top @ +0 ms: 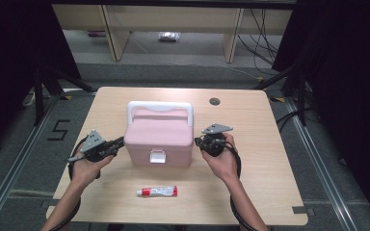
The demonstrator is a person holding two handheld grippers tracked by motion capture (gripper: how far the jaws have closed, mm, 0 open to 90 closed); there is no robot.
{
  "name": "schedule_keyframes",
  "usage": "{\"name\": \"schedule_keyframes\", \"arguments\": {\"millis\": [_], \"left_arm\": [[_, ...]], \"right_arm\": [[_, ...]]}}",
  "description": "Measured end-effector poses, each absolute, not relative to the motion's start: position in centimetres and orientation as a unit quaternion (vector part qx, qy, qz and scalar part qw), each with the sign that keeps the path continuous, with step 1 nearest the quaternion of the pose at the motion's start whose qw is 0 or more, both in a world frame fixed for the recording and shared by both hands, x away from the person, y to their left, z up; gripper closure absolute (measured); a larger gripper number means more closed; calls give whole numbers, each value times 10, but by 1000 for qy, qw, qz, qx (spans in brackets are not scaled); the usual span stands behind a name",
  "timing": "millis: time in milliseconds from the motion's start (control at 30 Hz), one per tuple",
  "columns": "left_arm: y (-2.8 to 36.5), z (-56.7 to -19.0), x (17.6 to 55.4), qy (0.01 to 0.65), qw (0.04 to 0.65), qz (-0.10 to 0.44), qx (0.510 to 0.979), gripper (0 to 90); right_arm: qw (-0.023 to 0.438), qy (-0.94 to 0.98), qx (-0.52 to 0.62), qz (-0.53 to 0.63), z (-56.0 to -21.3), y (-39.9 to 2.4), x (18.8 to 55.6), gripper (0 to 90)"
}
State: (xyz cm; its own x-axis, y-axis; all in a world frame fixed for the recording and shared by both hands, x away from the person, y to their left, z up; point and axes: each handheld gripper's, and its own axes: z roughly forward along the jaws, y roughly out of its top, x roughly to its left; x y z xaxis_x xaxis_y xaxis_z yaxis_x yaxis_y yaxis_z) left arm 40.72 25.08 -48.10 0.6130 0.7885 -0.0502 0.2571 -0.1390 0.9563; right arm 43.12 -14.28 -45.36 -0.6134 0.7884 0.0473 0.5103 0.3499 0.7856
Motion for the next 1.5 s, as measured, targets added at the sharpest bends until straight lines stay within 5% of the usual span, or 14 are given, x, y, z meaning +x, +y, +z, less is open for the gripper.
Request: {"name": "schedule_keyframes", "arguments": {"millis": [367,767,1500], "left_arm": [[275,-441,401,404,590,251,652,505],[265,-421,394,406,615,235,634,436],[230,-401,438,413,588,206,664,400]], "right_arm": [[197,788,414,412,-450,-176,412,704],[207,779,415,422,-450,-186,398,636],[230,764,411,440,-452,-181,379,681]]}}
